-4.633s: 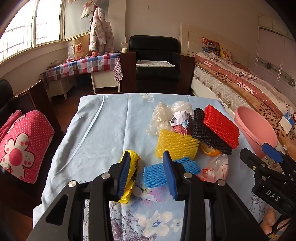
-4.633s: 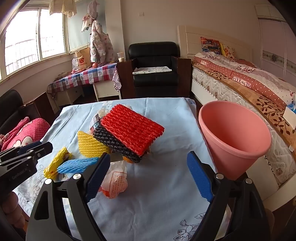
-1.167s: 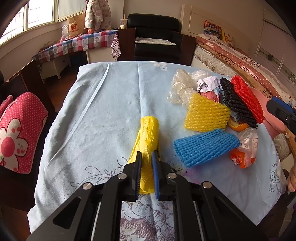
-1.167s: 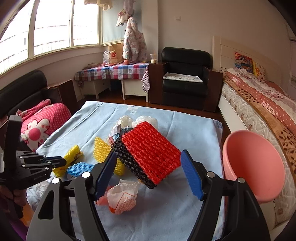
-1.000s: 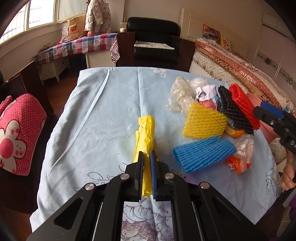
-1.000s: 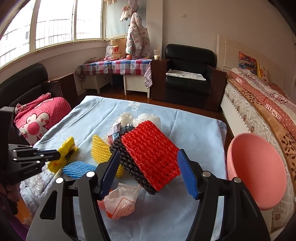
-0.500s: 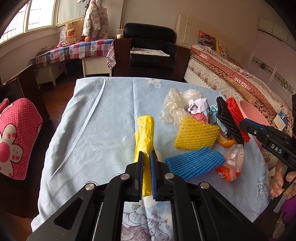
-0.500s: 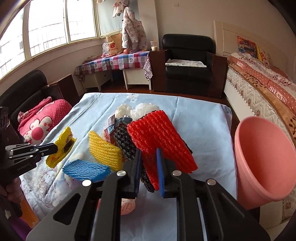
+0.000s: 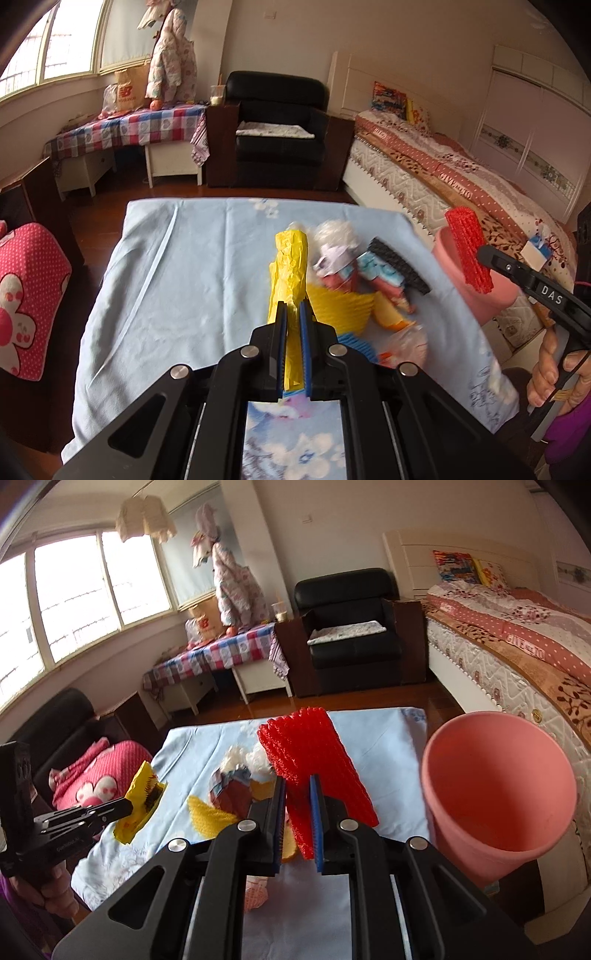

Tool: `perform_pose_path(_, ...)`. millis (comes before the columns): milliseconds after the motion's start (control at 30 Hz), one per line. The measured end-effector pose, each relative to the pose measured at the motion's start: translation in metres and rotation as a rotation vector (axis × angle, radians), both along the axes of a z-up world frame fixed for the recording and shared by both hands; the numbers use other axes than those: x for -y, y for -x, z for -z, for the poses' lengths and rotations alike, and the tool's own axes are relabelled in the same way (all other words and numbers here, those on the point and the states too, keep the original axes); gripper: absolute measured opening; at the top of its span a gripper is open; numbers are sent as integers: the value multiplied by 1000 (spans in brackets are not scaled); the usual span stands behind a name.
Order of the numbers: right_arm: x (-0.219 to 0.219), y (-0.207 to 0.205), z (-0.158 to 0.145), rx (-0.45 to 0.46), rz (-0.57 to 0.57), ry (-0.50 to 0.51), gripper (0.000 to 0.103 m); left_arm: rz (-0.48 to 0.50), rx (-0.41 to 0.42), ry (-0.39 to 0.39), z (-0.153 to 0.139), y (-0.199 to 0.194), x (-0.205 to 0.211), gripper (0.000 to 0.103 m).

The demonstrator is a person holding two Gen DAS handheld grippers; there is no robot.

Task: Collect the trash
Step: 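Lift both held items and carry them over the pink bucket, then open the left tool to drop the yellow bag while the right tool drops the red sleeve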

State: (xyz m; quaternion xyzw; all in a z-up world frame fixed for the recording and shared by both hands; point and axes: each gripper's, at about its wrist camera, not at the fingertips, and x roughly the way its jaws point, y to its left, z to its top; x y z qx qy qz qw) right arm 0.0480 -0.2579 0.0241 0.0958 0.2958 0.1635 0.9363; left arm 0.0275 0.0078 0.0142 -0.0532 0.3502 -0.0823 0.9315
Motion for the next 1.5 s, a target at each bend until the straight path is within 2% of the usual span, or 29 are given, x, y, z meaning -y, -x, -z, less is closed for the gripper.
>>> perform_pose_path(267, 69, 6, -15, -9, 155, -68, 13, 122, 51, 72, -41, -13, 58, 6)
perform_pose_path(467, 111, 4, -23, -19, 251, -84, 13, 239, 55, 115, -61, -31, 126, 6)
perform_pose_path(567, 132, 3, -23, -27, 291, -113, 13, 298, 64, 113, -63, -37, 164, 6)
perform_pose_path(833, 159, -16, 18, -125, 352, -178, 13, 365, -22, 81, -22, -73, 250, 6)
perform_pose_path(1067, 176, -30, 51, -183, 386, -217, 13, 389, -51, 54, 10, -93, 284, 6)
perform_pose_path(1300, 180, -41, 62, -192, 406, -190, 14, 384, -115, 39, 40, -121, 310, 7)
perform_pose_path(1400, 179, -44, 66, -203, 410, -171, 18, 372, -118, 24, 49, -125, 313, 14)
perform_pose_path(1500, 178, -45, 69, -210, 412, -160, 27, 375, -100, 14, 48, -123, 312, 39)
